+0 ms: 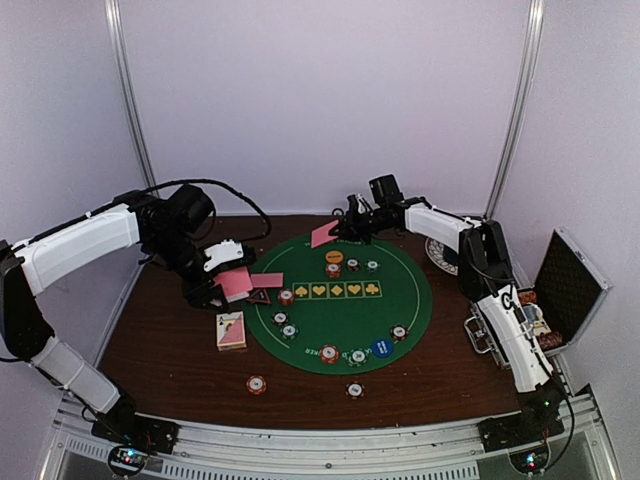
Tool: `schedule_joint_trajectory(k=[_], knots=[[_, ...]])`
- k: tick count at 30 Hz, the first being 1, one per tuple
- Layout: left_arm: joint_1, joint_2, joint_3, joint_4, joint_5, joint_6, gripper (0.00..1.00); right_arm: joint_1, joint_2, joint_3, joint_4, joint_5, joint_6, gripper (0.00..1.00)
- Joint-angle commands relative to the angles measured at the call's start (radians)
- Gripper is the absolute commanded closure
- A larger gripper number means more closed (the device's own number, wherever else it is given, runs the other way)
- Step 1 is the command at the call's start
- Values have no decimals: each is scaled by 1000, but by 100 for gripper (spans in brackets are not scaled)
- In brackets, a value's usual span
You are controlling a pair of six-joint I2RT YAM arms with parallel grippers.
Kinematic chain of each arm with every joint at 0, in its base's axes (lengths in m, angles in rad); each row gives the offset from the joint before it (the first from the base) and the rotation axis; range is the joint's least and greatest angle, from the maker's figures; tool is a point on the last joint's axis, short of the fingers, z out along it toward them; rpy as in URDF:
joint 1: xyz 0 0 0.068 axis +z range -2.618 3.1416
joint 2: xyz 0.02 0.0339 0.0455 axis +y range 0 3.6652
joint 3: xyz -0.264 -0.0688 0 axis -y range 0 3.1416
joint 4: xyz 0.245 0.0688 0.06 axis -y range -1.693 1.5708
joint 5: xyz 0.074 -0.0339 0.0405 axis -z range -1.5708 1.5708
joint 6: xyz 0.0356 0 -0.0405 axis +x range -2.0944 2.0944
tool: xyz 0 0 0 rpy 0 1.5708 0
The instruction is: Distribute texas hold em gaming equipment
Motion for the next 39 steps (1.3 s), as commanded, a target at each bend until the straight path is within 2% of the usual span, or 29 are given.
schedule_joint_trajectory(k=[1,11,15,20,23,27,35,39], knots=[[-3,-16,8,0,36,8,100,-9,55,52,38,16,38,100],[-3,-28,-5,-8,44,13,100,-26,90,54,61,52,34,100],[-4,-19,-1,-15,47,18,100,-35,100,60,63,53,37,95],[-3,-18,-3,-22,53,7,100,-38,112,81,49,53,20,82],[-3,-17,8,-28,49,16,100,-45,108,84,28,63,6,66],[-3,0,38,-42,55,21,100,-52,81,84,-31,92,-38,49],[-3,17,48,-41,62,22,100,-56,-32,51,-215,186,-175,32],[-2,30,53,-34,66,26,100,-55,-150,-67,-228,224,-220,25]])
